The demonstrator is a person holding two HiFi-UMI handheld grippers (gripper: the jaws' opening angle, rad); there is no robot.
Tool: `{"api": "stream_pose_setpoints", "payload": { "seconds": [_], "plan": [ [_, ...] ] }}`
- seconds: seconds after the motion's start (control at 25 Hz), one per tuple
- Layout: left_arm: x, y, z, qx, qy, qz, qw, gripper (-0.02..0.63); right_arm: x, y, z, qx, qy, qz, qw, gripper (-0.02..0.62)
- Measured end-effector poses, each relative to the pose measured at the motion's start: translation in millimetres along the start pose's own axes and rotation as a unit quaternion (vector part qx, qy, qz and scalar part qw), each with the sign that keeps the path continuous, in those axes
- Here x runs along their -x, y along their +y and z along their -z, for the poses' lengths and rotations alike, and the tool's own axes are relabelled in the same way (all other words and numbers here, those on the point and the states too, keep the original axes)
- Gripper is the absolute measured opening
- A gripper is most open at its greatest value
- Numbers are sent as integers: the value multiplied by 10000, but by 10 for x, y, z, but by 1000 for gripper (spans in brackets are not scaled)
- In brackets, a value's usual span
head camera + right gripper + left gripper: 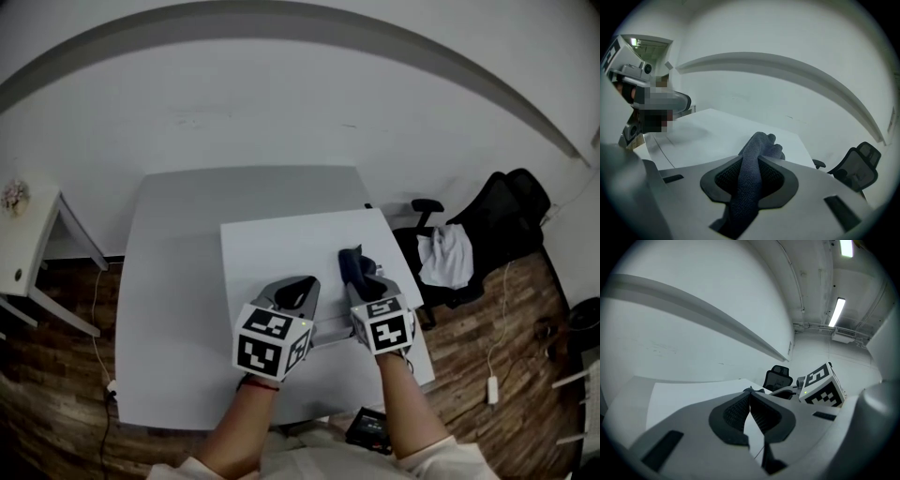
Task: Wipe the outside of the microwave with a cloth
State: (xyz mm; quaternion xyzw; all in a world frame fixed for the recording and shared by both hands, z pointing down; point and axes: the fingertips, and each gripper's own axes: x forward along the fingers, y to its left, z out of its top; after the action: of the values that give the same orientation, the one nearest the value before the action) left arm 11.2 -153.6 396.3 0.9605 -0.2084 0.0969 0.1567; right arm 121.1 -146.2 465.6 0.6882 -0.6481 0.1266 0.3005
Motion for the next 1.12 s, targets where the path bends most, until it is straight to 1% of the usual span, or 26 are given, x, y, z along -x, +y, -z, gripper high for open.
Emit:
{"api": "stream_pose_setpoints", "payload": {
  "seconds": [0.2, 0.48, 0.76, 1.12],
  "plan": [
    [126, 57, 6, 87, -46, 17, 9999, 5, -11, 217, -57, 41, 1, -126, 9999, 100],
    [312, 166, 19, 101, -60, 8, 9999, 5, -23, 617, -177, 186, -40, -357, 9992, 100],
    [569, 387, -21, 118, -102, -191, 9997, 5, -55, 980, -308, 307, -92, -561, 9979, 100],
    [943, 648, 65, 167, -99, -456, 9988, 5, -57, 1565, -480, 566, -207, -903, 9941, 100]
  ]
}}
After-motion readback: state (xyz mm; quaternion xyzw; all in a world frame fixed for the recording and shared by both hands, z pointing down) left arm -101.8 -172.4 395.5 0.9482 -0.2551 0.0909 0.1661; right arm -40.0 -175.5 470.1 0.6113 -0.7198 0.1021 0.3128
